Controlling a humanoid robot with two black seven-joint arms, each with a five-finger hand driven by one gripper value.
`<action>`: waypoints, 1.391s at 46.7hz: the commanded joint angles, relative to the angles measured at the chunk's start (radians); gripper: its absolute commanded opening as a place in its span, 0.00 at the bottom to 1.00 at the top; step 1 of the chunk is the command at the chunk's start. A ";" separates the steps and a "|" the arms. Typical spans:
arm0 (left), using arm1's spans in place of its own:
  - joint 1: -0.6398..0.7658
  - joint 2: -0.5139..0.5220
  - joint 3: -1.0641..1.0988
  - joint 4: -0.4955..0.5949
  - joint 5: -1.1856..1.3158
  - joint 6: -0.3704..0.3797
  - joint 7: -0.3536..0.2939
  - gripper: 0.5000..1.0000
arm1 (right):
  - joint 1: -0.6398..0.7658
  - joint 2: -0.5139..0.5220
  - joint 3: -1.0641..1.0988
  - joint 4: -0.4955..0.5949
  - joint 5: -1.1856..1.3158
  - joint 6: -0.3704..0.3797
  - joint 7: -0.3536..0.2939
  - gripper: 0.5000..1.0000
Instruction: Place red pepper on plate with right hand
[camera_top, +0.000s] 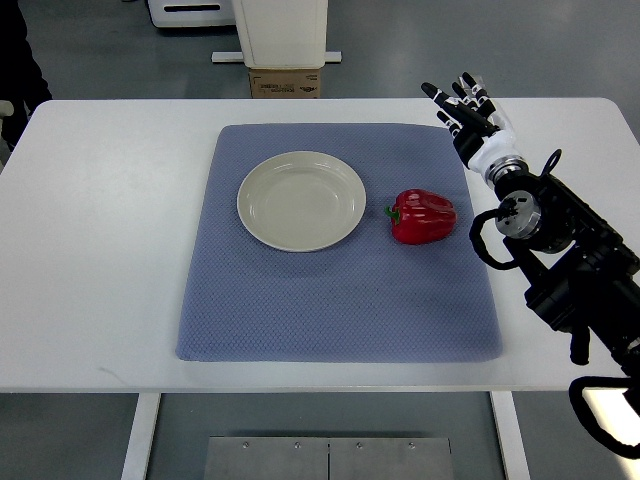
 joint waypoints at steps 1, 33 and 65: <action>-0.001 0.000 0.000 -0.001 0.001 0.000 0.000 1.00 | 0.000 0.000 0.000 0.000 0.000 0.000 0.000 1.00; 0.012 0.000 0.000 0.000 0.000 0.000 -0.003 1.00 | -0.005 0.000 0.000 0.000 0.000 0.000 0.000 1.00; 0.010 0.000 0.000 0.000 0.000 0.000 -0.003 1.00 | -0.005 0.000 0.000 0.001 0.000 0.002 0.000 1.00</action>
